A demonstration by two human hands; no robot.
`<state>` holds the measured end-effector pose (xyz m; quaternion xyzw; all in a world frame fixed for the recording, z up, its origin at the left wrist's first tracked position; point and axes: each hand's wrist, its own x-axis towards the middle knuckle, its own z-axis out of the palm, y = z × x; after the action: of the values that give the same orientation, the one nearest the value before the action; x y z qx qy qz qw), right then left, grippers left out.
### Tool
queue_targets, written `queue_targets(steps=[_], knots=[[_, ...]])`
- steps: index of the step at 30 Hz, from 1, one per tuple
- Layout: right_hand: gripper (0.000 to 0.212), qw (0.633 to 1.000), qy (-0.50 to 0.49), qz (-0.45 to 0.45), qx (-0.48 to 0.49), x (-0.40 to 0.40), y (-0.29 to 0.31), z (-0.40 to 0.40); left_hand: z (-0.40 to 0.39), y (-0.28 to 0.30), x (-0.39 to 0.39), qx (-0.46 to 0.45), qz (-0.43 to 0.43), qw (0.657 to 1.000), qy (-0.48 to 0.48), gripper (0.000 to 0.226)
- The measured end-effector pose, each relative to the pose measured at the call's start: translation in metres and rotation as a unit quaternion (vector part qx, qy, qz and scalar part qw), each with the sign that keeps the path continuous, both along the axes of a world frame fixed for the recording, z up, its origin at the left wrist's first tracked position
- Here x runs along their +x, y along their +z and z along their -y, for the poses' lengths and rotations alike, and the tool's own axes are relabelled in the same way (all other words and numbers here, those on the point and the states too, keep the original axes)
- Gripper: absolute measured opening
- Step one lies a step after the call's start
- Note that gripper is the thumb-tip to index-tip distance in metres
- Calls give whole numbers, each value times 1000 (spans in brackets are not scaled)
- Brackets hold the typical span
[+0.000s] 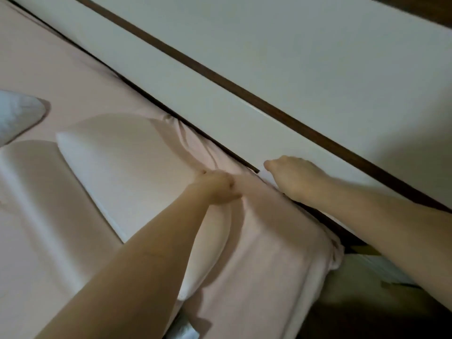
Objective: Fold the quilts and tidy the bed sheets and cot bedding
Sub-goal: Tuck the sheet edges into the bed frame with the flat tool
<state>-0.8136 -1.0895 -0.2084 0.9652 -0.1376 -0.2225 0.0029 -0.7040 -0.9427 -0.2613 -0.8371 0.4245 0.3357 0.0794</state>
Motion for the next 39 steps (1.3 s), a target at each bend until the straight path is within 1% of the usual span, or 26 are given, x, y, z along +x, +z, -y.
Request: queue_targets(steps=[3,4,6,9,12,14,15,17,18,19,21,22,23,24,26,27,28,29,30,31,33,34,35,36,37,39], knots=[[26,978,-47,-200,-20,-91,-1,22,17,14,-40,2,-75,997,-4,49],[29,969,-63,-237,-26,-125,-5,26,22,16,-50,-2,-79,997,-3,49],[26,969,-122,-214,-25,-183,-4,27,31,15,-74,-11,-66,998,0,48],[28,961,-225,-161,-10,-233,-8,27,49,4,-115,-48,-44,998,7,48],[35,927,-304,-198,95,-277,-21,20,66,-6,-165,-90,-50,995,-3,49],[42,895,-365,-200,162,-303,-38,20,76,-15,-195,-104,-33,993,-50,49],[46,870,-415,-186,187,-306,-47,19,76,-20,-201,-111,-20,991,-67,50],[62,801,-524,-109,269,-313,-65,20,84,-34,-217,-122,9,989,-88,48],[68,745,-579,-49,327,-309,-79,21,87,-42,-223,-129,24,987,-90,46],[67,660,-641,26,391,-302,-95,23,89,-50,-223,-139,40,985,-91,45],[54,465,-730,143,479,-284,-130,21,94,-69,-226,-151,63,982,-99,46],[47,394,-752,173,499,-273,-136,20,96,-71,-223,-154,72,980,-105,47],[43,335,-753,191,532,-264,-146,19,98,-78,-221,-160,83,977,-115,47],[39,303,-734,208,571,-256,-153,16,100,-82,-220,-162,95,974,-125,47],[36,289,-701,229,611,-243,-167,13,105,-90,-218,-169,112,969,-140,46],[42,279,-704,233,611,-237,-175,13,108,-93,-217,-174,122,966,-146,45],[51,260,-719,240,599,-230,-182,15,110,-95,-216,-177,131,963,-154,44],[56,262,-730,245,581,-222,-187,15,113,-97,-215,-180,139,960,-160,44],[53,254,-747,257,559,-216,-190,18,115,-97,-215,-182,144,958,-165,43],[51,204,-783,291,510,-212,-189,21,117,-98,-215,-182,145,958,-170,43],[48,376,-777,248,439,-202,-193,22,120,-101,-215,-183,140,956,-183,41],[46,339,-778,271,455,-201,-199,25,121,-102,-214,-184,137,955,-189,41],[45,280,-772,315,476,-202,-206,26,123,-103,-213,-186,135,953,-196,40],[45,266,-776,331,467,-205,-213,25,125,-104,-213,-185,131,951,-208,40],[44,304,-792,311,429,-208,-221,26,126,-105,-215,-185,126,949,-224,38],[39,330,-831,285,344,-222,-230,33,128,-108,-220,-185,119,938,-268,35]])
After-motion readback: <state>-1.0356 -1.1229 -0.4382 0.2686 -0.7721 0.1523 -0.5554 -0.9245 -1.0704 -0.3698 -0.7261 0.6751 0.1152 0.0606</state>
